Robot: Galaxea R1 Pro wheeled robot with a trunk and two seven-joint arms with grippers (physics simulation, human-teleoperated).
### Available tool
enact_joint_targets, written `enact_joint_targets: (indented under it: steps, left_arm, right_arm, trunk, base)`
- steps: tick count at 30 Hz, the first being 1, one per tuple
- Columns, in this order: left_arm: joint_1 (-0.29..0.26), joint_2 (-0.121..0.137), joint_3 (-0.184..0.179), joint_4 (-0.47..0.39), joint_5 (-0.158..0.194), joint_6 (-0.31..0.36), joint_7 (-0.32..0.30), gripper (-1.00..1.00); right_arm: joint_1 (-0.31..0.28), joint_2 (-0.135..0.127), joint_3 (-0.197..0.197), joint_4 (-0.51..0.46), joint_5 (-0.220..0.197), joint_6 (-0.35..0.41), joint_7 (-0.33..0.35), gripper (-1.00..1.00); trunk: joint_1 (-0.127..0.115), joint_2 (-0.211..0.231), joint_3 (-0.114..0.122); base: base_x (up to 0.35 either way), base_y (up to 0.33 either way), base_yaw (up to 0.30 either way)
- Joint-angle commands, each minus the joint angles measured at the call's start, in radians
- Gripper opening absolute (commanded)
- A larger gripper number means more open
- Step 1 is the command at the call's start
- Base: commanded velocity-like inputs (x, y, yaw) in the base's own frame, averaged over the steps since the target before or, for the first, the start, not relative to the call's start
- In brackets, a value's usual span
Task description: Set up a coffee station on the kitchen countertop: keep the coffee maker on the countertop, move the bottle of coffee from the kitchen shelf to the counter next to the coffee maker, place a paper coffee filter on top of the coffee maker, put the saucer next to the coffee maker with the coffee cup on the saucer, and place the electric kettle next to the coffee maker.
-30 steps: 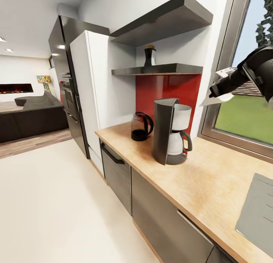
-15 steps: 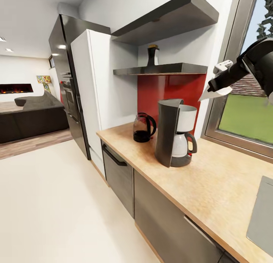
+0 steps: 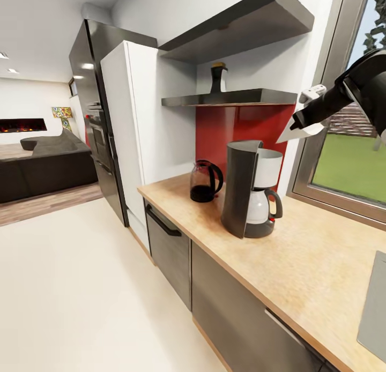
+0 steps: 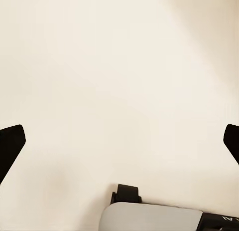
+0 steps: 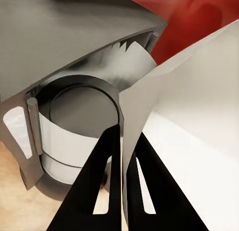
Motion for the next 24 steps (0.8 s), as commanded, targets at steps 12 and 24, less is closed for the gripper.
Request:
enact_joint_targets:
  steps: [12, 24]
  left_arm:
    - [0.001, 0.000, 0.001, -0.001, 0.001, -0.001, 0.000, 1.00]
    - [0.000, 0.000, 0.002, -0.001, 0.001, -0.001, 0.000, 1.00]
  right_arm:
    - [-0.001, 0.003, 0.088, -0.002, 0.008, 0.002, 0.011, -1.00]
    - [-0.001, 0.005, 0.127, -0.002, 0.007, 0.002, 0.032, -1.00]
  trunk:
    - [0.000, -0.001, -0.001]
    - [0.000, -0.001, -0.001]
  base:
    - [0.043, 0.040, 0.000]
    - [0.013, 0.016, 0.000]
